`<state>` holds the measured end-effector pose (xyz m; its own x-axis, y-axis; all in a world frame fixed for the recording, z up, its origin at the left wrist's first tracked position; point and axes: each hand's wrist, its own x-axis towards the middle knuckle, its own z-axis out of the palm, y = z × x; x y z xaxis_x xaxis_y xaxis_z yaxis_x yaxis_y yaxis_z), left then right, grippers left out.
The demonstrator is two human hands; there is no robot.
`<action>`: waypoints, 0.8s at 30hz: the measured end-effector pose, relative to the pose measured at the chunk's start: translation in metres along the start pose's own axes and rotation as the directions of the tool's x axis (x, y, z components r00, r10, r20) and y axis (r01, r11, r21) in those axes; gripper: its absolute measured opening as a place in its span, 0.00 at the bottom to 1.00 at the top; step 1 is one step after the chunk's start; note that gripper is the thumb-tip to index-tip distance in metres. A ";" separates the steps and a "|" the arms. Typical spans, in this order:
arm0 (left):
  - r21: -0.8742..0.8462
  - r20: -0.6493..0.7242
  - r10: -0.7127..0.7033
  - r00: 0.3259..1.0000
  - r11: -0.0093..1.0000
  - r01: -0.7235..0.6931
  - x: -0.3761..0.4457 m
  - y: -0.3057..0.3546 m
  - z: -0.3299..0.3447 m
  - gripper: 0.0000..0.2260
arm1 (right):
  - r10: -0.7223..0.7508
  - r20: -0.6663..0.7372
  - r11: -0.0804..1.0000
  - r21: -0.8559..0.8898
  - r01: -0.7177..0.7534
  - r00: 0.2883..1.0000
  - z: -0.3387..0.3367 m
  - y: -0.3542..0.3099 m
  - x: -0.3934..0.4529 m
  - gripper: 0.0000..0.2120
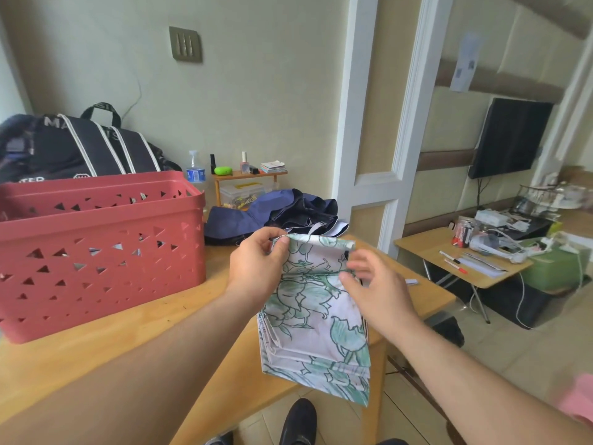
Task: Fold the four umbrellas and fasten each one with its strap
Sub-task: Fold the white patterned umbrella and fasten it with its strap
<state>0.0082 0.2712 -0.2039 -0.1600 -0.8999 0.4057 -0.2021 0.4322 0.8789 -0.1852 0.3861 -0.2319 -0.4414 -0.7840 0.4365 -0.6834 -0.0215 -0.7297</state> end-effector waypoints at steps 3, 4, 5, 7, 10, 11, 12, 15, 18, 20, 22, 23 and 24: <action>-0.014 0.035 0.002 0.999 1.000 -0.001 -0.001 -0.001 -0.002 0.05 | 0.035 -0.008 0.997 0.071 -0.034 0.999 -0.001 -0.010 0.019 0.32; -0.017 0.041 0.003 0.999 1.000 -0.003 -0.001 -0.002 -0.002 0.05 | 0.023 -0.007 0.998 0.057 -0.023 1.000 -0.001 -0.012 0.024 0.31; -0.021 0.043 0.006 0.999 1.000 -0.005 -0.001 -0.002 -0.003 0.04 | 0.013 -0.006 0.999 0.050 -0.013 1.000 0.000 -0.014 0.027 0.27; -0.033 0.059 0.027 0.998 0.999 -0.025 -0.002 -0.002 -0.005 0.04 | 0.021 -0.010 0.999 0.035 -0.021 1.000 0.001 -0.017 0.033 0.17; 0.005 0.112 0.065 0.992 0.998 -0.066 -0.005 -0.006 -0.010 0.03 | 0.012 -0.043 0.998 0.064 -0.010 0.999 -0.002 -0.020 0.039 0.08; 0.036 0.132 0.075 0.988 0.996 -0.080 -0.005 -0.008 -0.012 0.06 | 0.001 -0.058 0.998 0.062 0.003 0.998 -0.006 -0.023 0.040 0.07; 0.068 0.143 0.077 0.987 0.994 -0.088 -0.007 -0.010 -0.014 0.08 | -0.007 -0.069 0.999 0.043 0.010 0.998 -0.010 -0.025 0.041 0.06; 0.111 0.159 0.086 0.984 0.988 -0.104 -0.011 -0.012 -0.019 0.11 | -0.020 -0.067 0.999 -0.044 0.017 0.998 -0.023 -0.030 0.041 0.06; 0.124 0.172 0.109 0.979 0.984 -0.131 -0.015 -0.011 -0.023 0.11 | -0.061 -0.051 0.995 -0.086 0.057 0.997 -0.029 -0.031 0.037 0.07; 0.156 0.193 0.132 0.972 0.974 -0.163 -0.019 -0.009 -0.027 0.12 | -0.091 -0.041 0.991 -0.097 0.087 0.995 -0.031 -0.029 0.032 0.08; 0.175 0.209 0.156 0.965 0.965 -0.194 -0.024 -0.008 -0.030 0.11 | -0.133 -0.007 0.982 -0.135 0.131 0.991 -0.033 -0.025 0.025 0.08; 0.172 0.205 0.164 0.965 0.964 -0.201 -0.026 -0.009 -0.031 0.11 | -0.163 0.022 0.973 -0.164 0.165 0.986 -0.033 -0.022 0.021 0.07; 0.163 0.195 0.165 0.967 0.967 -0.198 -0.028 -0.010 -0.032 0.10 | -0.199 0.047 0.961 -0.184 0.205 0.979 -0.032 -0.019 0.018 0.06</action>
<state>0.0454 0.2903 -0.2157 -0.3762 -0.7873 0.4885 -0.3209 0.6054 0.7284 -0.1991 0.3925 -0.1936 -0.2685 -0.7922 0.5480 -0.8543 -0.0670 -0.5154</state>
